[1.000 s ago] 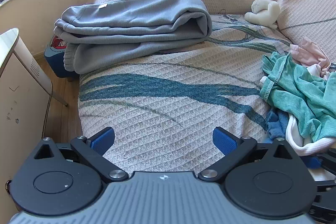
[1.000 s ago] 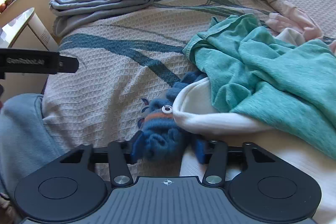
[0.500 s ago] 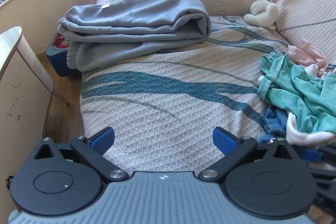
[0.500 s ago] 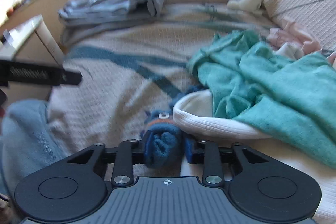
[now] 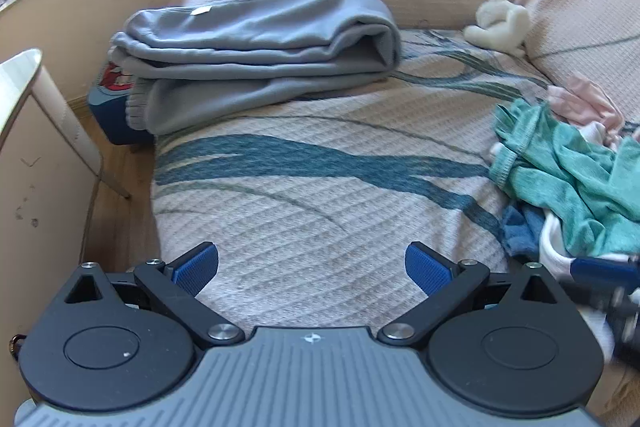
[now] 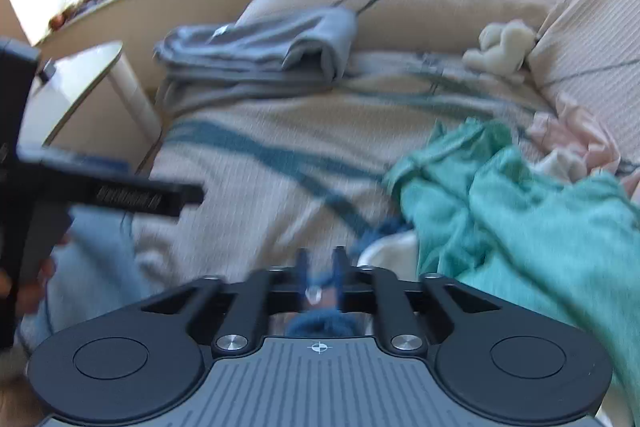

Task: Fold clothes
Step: 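Grasp the blue fuzzy sock with the right gripper and lift it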

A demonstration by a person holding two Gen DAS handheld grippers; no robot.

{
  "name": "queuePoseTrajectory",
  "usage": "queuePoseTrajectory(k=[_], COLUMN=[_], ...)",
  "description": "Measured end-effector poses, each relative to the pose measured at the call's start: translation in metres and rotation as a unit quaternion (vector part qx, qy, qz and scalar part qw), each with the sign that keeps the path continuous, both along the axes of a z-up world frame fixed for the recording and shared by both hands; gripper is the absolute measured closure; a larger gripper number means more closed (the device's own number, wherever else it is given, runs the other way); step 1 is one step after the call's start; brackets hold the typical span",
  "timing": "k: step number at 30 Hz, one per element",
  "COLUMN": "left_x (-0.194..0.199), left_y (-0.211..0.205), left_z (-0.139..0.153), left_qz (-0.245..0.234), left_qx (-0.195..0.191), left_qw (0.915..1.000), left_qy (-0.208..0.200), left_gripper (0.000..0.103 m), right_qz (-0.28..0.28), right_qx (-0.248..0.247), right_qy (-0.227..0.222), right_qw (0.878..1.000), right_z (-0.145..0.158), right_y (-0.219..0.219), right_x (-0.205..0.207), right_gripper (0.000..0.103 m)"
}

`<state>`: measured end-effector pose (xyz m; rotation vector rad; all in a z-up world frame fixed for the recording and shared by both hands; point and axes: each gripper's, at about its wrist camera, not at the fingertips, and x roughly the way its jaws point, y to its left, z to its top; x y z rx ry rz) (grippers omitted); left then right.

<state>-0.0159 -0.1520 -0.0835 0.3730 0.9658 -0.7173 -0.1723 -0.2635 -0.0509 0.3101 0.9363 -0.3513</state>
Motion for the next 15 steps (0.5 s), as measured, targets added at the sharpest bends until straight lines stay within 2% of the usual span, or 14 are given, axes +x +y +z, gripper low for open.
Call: queuePoseTrajectory(k=[1, 3, 11, 15], left_x=[-0.002, -0.004, 0.005, 0.007], left_y=[-0.002, -0.005, 0.001, 0.0], left_z=[-0.001, -0.004, -0.007, -0.011], left_qz=[-0.007, -0.014, 0.01, 0.013], left_qx=[0.002, 0.008, 0.012, 0.016], left_qw=[1.0, 0.9999, 0.9998, 0.9996], left_qy=[0.002, 0.004, 0.011, 0.018], left_gripper=[0.002, 0.001, 0.001, 0.001], right_qz=[0.005, 0.009, 0.017, 0.043], right_qx=[-0.005, -0.007, -0.014, -0.006], right_qy=[0.009, 0.021, 0.084, 0.092], right_qw=[1.0, 1.0, 0.996, 0.995], right_z=[-0.003, -0.01, -0.049, -0.067], right_y=[0.004, 0.011, 0.011, 0.009], right_x=[-0.003, -0.004, 0.009, 0.018], right_gripper=[0.056, 0.048, 0.048, 0.044])
